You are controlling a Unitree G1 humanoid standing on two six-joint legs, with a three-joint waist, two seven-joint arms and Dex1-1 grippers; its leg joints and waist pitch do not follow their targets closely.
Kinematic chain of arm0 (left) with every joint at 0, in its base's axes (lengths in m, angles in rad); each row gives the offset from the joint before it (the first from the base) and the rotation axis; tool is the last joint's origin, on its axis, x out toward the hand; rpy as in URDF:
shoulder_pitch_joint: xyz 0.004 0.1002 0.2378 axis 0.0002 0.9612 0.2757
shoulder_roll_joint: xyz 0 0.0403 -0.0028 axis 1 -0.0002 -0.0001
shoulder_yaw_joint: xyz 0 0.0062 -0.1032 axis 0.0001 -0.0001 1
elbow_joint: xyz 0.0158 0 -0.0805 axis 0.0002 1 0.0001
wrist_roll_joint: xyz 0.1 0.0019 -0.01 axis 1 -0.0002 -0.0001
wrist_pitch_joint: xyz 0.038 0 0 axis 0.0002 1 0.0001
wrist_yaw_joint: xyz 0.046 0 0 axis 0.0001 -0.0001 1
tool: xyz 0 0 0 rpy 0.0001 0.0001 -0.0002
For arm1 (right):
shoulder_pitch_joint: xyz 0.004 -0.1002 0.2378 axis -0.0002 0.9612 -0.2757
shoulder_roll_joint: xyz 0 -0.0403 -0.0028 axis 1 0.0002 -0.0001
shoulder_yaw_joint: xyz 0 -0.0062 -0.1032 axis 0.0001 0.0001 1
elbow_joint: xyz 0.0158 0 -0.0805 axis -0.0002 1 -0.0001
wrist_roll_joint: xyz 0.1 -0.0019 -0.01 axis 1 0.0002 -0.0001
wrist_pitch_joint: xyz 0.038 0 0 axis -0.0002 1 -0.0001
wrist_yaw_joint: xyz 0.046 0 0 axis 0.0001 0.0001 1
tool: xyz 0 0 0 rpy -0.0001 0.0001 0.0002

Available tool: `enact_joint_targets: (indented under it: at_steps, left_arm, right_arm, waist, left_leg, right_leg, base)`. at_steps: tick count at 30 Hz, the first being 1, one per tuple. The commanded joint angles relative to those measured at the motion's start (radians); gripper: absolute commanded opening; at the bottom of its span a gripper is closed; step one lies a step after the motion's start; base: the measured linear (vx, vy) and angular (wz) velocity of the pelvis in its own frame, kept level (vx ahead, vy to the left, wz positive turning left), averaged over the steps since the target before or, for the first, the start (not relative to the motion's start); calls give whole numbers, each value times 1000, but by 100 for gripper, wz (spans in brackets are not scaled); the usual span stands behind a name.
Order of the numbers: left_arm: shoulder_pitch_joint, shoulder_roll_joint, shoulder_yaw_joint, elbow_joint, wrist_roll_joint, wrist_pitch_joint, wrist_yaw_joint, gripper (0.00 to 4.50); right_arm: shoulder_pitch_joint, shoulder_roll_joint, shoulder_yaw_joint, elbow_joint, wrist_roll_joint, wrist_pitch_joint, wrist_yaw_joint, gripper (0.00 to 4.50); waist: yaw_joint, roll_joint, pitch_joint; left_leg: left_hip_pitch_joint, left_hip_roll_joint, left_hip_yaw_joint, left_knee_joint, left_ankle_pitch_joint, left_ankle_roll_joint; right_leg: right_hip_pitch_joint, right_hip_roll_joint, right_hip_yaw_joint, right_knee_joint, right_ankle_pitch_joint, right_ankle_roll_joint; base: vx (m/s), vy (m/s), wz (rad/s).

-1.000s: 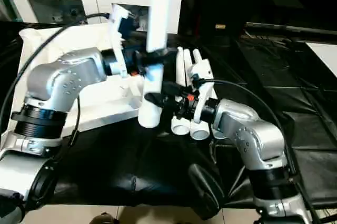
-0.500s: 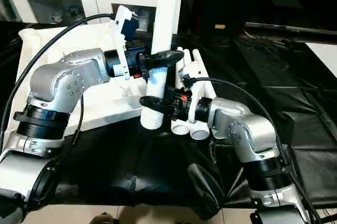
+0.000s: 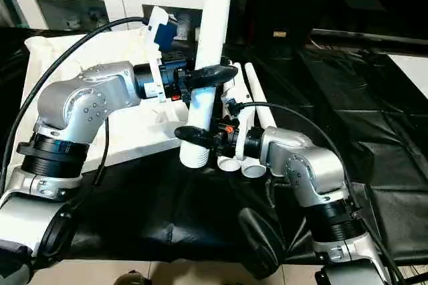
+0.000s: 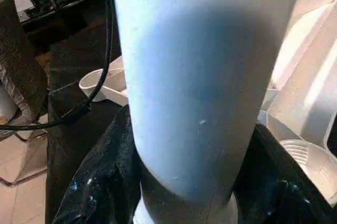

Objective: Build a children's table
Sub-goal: Insert table leg to table base

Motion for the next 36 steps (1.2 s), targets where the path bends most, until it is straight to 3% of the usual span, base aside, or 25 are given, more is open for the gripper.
enact_joint_targets:
  at_steps: [1, 3, 5, 7, 10, 12, 14, 16, 17, 19, 21, 22, 24, 26, 27, 28, 32, 33, 34, 35, 36]
  left_arm:
    - [-17, 1, -5, -27, -18, 4, -27, 182]
    - [-17, 2, -7, -26, -12, 0, -24, 182]
    - [-22, 17, -23, -13, -13, 44, -37, 238]
    - [-11, 35, -37, -26, -10, 46, -61, 252]
    - [4, 22, -19, -30, 6, -19, -38, 273]
    - [21, -8, 27, -19, 22, -133, 3, 295]
    - [23, -22, 57, -10, 7, -152, 17, 297]
    - [23, -63, 163, 24, -47, -207, 70, 297]
    - [24, -64, 171, 27, -51, -209, 73, 297]
    - [48, -54, 190, 17, -70, -204, 58, 297]
    - [83, -29, 172, -11, -68, -181, 36, 297]
    - [94, -22, 165, -20, -63, -176, 36, 297]
    - [154, 12, 118, -40, 53, -280, 77, 297]
    - [231, 41, 69, -33, 214, -352, 214, 297]
    - [243, 42, 65, -30, 239, -361, 243, 297]
    - [243, 42, 65, -30, 239, -361, 243, 297]
    - [412, -40, 103, -88, 285, -461, 389, 297]
    - [440, -48, 102, -97, 296, -471, 412, 297]
    - [503, -54, 86, -103, 344, -510, 469, 297]
    - [527, -52, 74, -102, 369, -532, 492, 297]
    - [541, -51, 67, -102, 383, -548, 502, 297]
  right_arm:
    - [-13, -7, -10, 25, -10, -5, -3, 189]
    - [-13, -7, -10, 25, -11, -7, -3, 189]
    - [-11, -5, -14, 27, -13, -13, -4, 189]
    - [-8, 0, -20, 26, -16, -22, -9, 189]
    - [2, 17, -41, 27, -23, -62, -25, 189]
    - [16, 47, -83, 21, -18, -101, -66, 189]
    - [21, 62, -106, 17, -8, -111, -87, 189]
    - [42, 105, -183, -4, 25, -143, -151, 188]
    - [45, 109, -192, -8, 30, -147, -157, 188]
    - [63, 127, -234, -36, 43, -165, -199, 188]
    - [77, 130, -253, -57, 19, -181, -257, 188]
    - [81, 129, -258, -63, 7, -184, -278, 188]
    - [110, 97, -255, -83, -90, -176, -365, 188]
    - [182, 56, -253, -143, -210, -141, -474, 188]
    - [198, 49, -253, -157, -230, -139, -490, 188]
    - [198, 49, -253, -157, -230, -139, -490, 188]
    - [335, 93, -285, -285, -380, -366, -613, 188]
    - [354, 104, -292, -301, -384, -385, -624, 188]
    - [405, 133, -303, -339, -350, -387, -634, 188]
    - [428, 144, -303, -354, -327, -379, -630, 188]
    - [442, 149, -299, -361, -325, -377, -637, 188]
  waist:
    - [2, 3, -90]
    - [3, 5, -91]
    - [2, 5, -90]
    - [1, 8, -90]
    - [1, 10, -90]
    - [2, 17, -90]
    - [1, 15, -92]
    - [2, 21, -92]
    - [2, 19, -93]
    - [3, 30, -95]
    - [1, 35, -93]
    - [-2, 30, -92]
    - [-1, 42, -94]
    - [-4, 41, -92]
    - [-3, 42, -90]
    - [-4, 42, -90]
    - [-10, 34, -92]
    - [-9, 34, -91]
    - [-9, 26, -90]
    - [-5, 26, -89]
    - [1, 18, -90]
  left_leg:
    - [-2, -9, 17, -56, -132, 15]
    - [-1, -8, 16, -56, -129, 14]
    - [-1, -9, 16, -56, -132, 13]
    - [1, -9, 16, -56, -140, 14]
    - [0, -8, 16, -56, -148, 8]
    - [0, -7, 14, -56, -155, 5]
    - [1, -7, 15, -56, -156, 4]
    - [1, -9, 15, -55, -165, 4]
    - [0, -9, 15, -54, -167, 5]
    - [3, -10, 12, -56, -172, 9]
    - [2, -11, 11, -58, -170, 9]
    - [1, -12, 14, -58, -168, 12]
    - [0, -11, 10, -60, -156, 4]
    - [3, -14, 13, -60, -165, -4]
    - [6, -15, 15, -61, -182, -10]
    - [8, -18, 16, -61, -193, -7]
    - [1, -14, 15, -61, -210, 7]
    - [-1, -16, 17, -61, -217, 21]
    - [-8, -24, 22, -58, -214, 55]
    - [-11, -26, 21, -57, -204, 74]
    - [-17, -28, 22, -47, -178, 118]
  right_leg:
    - [74, -64, 45, -70, -241, -119]
    - [75, -64, 46, -68, -223, -127]
    - [75, -64, 45, -66, -217, -132]
    - [73, -64, 45, -69, -228, -132]
    - [74, -66, 45, -71, -234, -131]
    - [73, -66, 45, -70, -224, -137]
    - [74, -66, 46, -70, -211, -143]
    - [73, -65, 45, -71, -201, -150]
    - [75, -66, 44, -72, -204, -151]
    - [75, -63, 41, -70, -222, -140]
    - [73, -61, 42, -70, -218, -135]
    - [73, -59, 42, -72, -227, -128]
    - [73, -59, 43, -76, -253, -101]
    - [71, -55, 44, -81, -283, -65]
    - [68, -53, 44, -88, -326, -32]
    - [67, -54, 42, -92, -355, -21]
    - [61, -59, 37, -99, -397, -13]
    - [60, -67, 41, -102, -419, -9]
    - [66, -80, 50, -104, -460, 0]
    - [71, -91, 58, -106, -485, 7]
    - [76, -119, 79, -110, -527, 21]
  base:
    - [0, 0, 0]
    - [0, 0, 0]
    - [0, 0, 0]
    - [0, 0, 0]
    - [0, 0, 0]
    - [0, 0, 0]
    - [0, 0, 0]
    - [0, 0, 0]
    - [0, 0, 0]
    - [0, 0, 0]
    - [0, 0, 0]
    - [0, 0, 0]
    - [0, 0, 0]
    - [0, 0, 0]
    - [0, 0, 0]
    - [0, 0, 0]
    - [0, 0, 0]
    - [0, 0, 0]
    - [0, 0, 0]
    - [0, 0, 0]
    - [0, 0, 0]
